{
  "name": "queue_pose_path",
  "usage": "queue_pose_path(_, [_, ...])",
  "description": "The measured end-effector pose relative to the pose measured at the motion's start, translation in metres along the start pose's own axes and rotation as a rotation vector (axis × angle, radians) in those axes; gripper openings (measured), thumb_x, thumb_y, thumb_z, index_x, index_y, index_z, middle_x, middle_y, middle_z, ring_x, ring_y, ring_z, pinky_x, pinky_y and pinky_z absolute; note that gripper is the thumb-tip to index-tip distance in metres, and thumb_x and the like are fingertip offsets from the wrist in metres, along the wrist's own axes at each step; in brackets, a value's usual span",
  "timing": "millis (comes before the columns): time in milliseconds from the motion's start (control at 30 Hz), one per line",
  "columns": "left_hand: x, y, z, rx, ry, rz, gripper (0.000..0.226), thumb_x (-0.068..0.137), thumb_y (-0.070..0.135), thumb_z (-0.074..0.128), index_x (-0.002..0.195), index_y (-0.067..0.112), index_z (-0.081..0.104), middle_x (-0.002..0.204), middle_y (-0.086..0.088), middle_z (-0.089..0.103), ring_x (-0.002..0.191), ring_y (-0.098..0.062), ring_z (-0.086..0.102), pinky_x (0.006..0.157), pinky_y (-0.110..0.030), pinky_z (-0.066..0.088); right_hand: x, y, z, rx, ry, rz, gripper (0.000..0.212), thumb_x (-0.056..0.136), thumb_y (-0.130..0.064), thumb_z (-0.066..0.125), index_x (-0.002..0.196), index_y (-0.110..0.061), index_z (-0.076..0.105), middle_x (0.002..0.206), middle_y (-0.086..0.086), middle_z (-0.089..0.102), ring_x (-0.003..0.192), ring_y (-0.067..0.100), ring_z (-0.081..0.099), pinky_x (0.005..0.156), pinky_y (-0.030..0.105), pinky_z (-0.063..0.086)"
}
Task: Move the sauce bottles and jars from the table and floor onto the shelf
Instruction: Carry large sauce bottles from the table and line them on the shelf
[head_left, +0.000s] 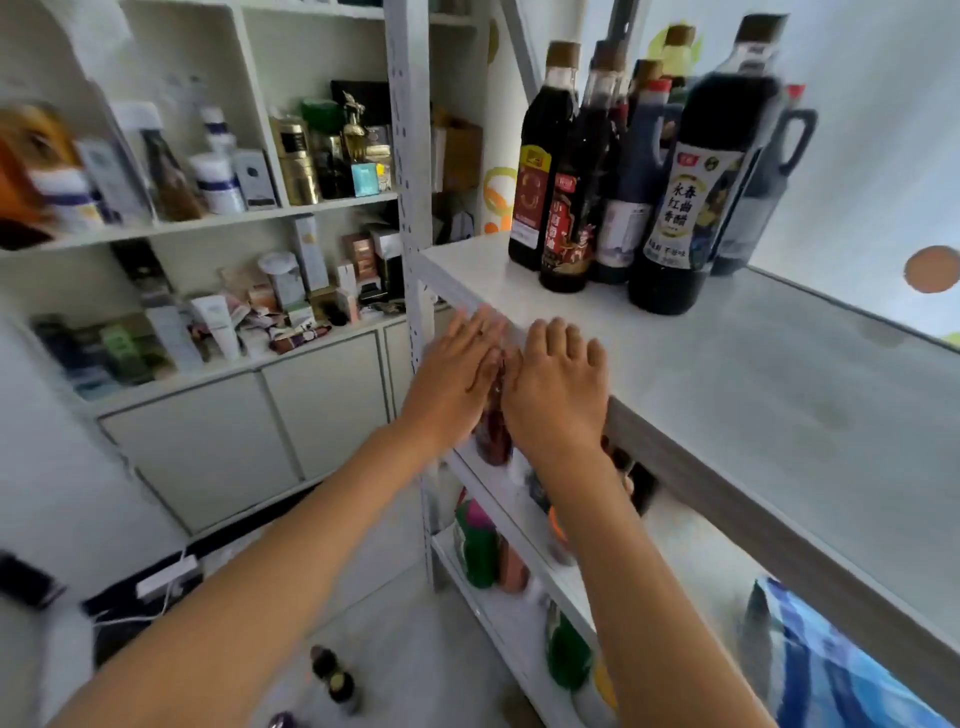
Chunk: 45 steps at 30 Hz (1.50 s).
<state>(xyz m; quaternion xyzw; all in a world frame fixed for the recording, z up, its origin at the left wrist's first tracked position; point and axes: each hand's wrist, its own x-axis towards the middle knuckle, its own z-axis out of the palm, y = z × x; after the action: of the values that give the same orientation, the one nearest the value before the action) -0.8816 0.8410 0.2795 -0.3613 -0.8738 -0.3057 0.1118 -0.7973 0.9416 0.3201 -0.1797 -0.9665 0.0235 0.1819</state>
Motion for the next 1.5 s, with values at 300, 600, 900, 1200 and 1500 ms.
queue_pose_path(300, [-0.202,0.022,-0.008,0.162,0.099,-0.36,0.054,0.105,0.032,0.025,0.154,0.012,0.013,0.162,0.001,0.007,0.146,-0.007,-0.011,0.122,-0.031,0.0,-0.176,-0.033,0.094,0.689,-0.36,-0.338,0.053,0.109,-0.029,0.025,0.158,-0.013,0.014,0.167,0.002,0.004,0.153,0.009,-0.006,0.124,0.034,-0.009])
queue_pose_path(600, [-0.366,0.002,-0.073,0.185,0.346,-0.751,0.059,0.102,0.039,0.021,0.154,0.014,0.015,0.162,0.001,0.011,0.146,-0.004,-0.007,0.122,-0.031,0.003,-0.256,-0.119,0.079,0.693,-0.472,-0.673,0.054,0.109,-0.031,0.023,0.158,-0.013,0.009,0.167,0.001,0.0,0.145,-0.001,-0.012,0.124,0.034,-0.006])
queue_pose_path(900, [-0.567,0.013,-0.158,0.307,0.539,-1.008,0.054,0.105,0.032,0.022,0.154,0.014,0.009,0.163,0.0,0.008,0.146,-0.006,-0.01,0.122,-0.031,0.0,-0.404,-0.257,0.031,0.755,-0.606,-0.983,0.054,0.109,-0.032,0.025,0.159,-0.013,0.016,0.166,-0.001,0.007,0.153,0.007,-0.002,0.125,0.031,-0.003])
queue_pose_path(1200, [-0.832,0.06,-0.239,0.378,0.723,-1.339,0.053,0.106,0.033,0.023,0.154,0.013,0.014,0.162,0.0,0.01,0.146,-0.006,-0.007,0.122,-0.032,0.003,-0.632,-0.399,-0.026,0.819,-0.776,-1.308,0.053,0.109,-0.031,0.029,0.158,-0.013,0.017,0.166,0.002,0.008,0.151,0.006,0.0,0.122,0.024,-0.007])
queue_pose_path(1500, [-1.0,0.092,-0.288,0.387,1.003,-1.554,0.052,0.106,0.031,0.029,0.153,0.011,0.025,0.16,-0.003,0.022,0.149,-0.01,0.003,0.122,-0.039,0.014,-0.793,-0.486,-0.06,0.803,-1.009,-1.516,0.054,0.108,-0.034,0.031,0.158,-0.015,0.02,0.166,-0.001,0.012,0.152,0.006,0.005,0.123,0.025,0.002])
